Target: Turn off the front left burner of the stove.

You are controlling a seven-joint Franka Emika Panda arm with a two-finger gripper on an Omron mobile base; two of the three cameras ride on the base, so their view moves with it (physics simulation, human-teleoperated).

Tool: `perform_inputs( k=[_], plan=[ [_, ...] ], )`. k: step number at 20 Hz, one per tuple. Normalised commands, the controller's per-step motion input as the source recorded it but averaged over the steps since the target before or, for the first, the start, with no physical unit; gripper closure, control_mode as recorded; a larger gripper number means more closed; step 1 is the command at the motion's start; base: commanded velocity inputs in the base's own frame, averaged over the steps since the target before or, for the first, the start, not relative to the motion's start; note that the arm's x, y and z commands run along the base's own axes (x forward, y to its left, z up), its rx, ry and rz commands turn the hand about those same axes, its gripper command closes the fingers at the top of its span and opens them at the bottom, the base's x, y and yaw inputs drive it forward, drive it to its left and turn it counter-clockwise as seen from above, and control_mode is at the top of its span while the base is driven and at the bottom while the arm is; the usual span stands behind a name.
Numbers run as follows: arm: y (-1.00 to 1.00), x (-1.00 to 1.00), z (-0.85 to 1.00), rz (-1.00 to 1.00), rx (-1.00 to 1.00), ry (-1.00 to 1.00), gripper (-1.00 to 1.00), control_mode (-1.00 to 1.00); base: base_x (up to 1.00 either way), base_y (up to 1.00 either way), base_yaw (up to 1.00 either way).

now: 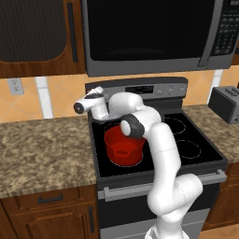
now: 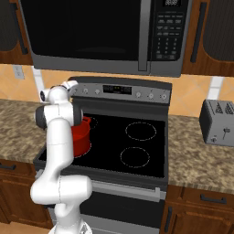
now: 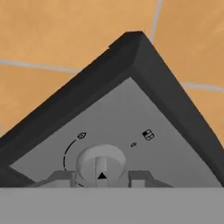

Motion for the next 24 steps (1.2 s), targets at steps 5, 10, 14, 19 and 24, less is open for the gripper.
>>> perform_inputs(
  k=[5,10,14,19,24],
  plan=[
    [0.0,0.0,0.12,0.02,0.28,-0.03,1.0,-1.0,0.0,0.0,0.0],
    [0.0,0.02,0.16,0.09,0.27,0.0,1.0,-1.0,0.0,0.0,0.0],
    [0.0,0.03,0.23,0.11,0.25,-0.01,1.0,-1.0,0.0,0.0,0.0],
    [0.0,0.05,0.34,0.12,0.22,-0.02,1.0,-1.0,0.0,0.0,0.0],
    [0.0,0.07,0.29,0.05,0.27,0.0,1.0,-1.0,0.0,0.0,0.0]
  ],
)
